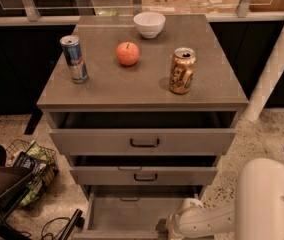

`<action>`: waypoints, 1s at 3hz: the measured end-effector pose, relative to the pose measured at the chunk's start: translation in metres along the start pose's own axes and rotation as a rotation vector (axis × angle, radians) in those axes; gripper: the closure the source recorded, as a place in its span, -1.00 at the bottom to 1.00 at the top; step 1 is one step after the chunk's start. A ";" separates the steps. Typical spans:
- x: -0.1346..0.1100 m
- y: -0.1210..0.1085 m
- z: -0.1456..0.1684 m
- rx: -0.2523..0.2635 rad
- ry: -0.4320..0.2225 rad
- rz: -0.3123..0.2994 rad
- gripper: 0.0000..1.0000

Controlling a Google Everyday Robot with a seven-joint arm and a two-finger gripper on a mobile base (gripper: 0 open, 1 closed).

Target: Close bottom drawer

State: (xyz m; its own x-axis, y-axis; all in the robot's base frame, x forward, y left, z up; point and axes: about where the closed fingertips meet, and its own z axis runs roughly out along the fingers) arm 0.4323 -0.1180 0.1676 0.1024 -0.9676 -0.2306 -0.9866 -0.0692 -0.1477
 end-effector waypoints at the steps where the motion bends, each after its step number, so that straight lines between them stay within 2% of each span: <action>1: 0.000 0.000 0.000 0.001 -0.001 -0.002 1.00; 2: 0.000 -0.044 -0.004 0.040 -0.014 -0.043 1.00; 3: 0.000 -0.043 -0.005 0.040 -0.014 -0.043 1.00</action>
Offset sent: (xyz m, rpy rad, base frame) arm 0.2177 -0.0064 0.0514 0.0589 -0.2031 0.1496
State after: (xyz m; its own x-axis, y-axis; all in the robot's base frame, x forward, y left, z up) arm 0.4737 -0.1161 0.1783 0.1467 -0.9604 -0.2370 -0.9754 -0.1005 -0.1963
